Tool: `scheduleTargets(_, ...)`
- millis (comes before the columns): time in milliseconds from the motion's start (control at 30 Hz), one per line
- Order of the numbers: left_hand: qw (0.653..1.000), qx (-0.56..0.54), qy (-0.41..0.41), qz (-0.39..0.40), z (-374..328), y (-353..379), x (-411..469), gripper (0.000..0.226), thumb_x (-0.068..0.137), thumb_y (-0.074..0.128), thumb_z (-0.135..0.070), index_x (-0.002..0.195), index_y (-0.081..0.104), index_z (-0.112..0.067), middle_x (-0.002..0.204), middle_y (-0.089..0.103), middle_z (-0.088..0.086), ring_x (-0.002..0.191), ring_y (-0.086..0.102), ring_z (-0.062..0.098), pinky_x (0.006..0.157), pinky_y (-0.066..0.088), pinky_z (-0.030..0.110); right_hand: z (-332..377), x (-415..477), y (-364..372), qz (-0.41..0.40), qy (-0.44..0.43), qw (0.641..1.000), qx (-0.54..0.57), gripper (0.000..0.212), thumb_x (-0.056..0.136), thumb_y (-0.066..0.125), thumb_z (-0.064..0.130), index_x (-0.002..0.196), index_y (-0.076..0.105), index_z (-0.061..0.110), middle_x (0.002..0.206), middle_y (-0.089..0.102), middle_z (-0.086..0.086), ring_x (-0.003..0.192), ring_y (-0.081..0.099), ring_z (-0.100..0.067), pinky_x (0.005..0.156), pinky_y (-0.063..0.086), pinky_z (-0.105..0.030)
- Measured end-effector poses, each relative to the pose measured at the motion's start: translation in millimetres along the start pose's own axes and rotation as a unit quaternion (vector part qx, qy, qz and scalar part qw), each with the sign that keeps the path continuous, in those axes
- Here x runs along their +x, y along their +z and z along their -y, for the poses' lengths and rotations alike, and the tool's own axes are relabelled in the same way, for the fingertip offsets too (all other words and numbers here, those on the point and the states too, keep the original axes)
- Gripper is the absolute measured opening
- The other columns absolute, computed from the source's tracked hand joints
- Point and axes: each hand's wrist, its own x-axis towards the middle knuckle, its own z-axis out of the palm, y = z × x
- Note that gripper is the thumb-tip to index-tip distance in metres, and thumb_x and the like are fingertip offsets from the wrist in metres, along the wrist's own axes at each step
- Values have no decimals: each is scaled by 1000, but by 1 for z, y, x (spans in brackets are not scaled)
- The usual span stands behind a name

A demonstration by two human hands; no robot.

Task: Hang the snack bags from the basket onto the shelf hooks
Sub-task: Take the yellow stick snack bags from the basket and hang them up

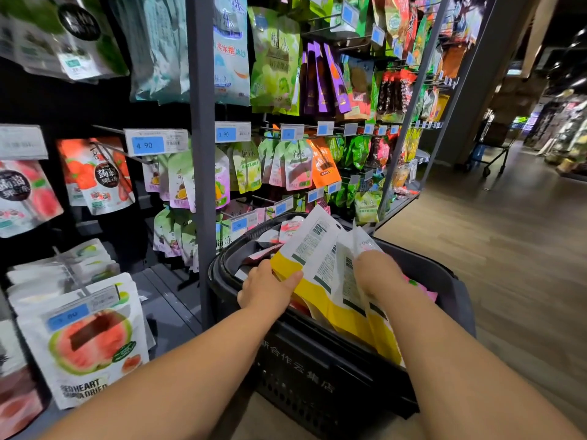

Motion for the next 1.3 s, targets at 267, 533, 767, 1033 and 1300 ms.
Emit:
scheduleTargets(267, 1000, -6, 3, 11, 0, -4, -4, 57, 86, 58, -64, 121, 47, -20, 127, 51, 4, 121, 49, 28, 101, 42, 48, -1, -24, -58, -207, -50, 903, 373, 30, 104, 41, 24, 111, 68, 14, 96, 59, -5, 89, 51, -24, 75, 40, -33)
scheduleTargets(533, 982, -188, 17, -23, 3, -8, -1, 56, 85, 74, -37, 126, 43, -17, 122, 49, 2, 111, 53, 22, 92, 46, 33, 5, -27, -66, -195, -93, 788, 576, 26, 105, 43, 23, 96, 67, 25, 93, 64, 0, 88, 57, -19, 79, 47, -34)
scheduleTargets(767, 961, -263, 70, -46, -8, -22, -16, 35, 101, 39, -48, 99, 58, -20, 93, 60, -2, 83, 55, 13, 63, 35, 26, 17, -14, -43, -73, -95, 769, 628, 24, 106, 43, 25, 100, 66, 19, 92, 66, -3, 90, 64, -26, 81, 55, -42)
scheduleTargets(1033, 845, -520, 3, 128, -2, -33, -18, 54, 65, 79, -26, 112, 63, -8, 98, 75, 15, 86, 73, 32, 79, 60, 48, 28, -4, -18, -21, -95, 719, 689, 25, 106, 42, 22, 107, 67, 18, 110, 71, -10, 103, 67, -24, 94, 51, -45)
scheduleTargets(1300, 844, -513, -26, 154, 16, -31, -16, 52, 58, 78, -9, 109, 68, -9, 95, 75, 18, 86, 72, 34, 81, 58, 49, 30, 1, -7, 1, -59, 772, 633, 28, 102, 46, 37, 105, 68, 19, 111, 72, -10, 104, 67, -29, 94, 53, -49)
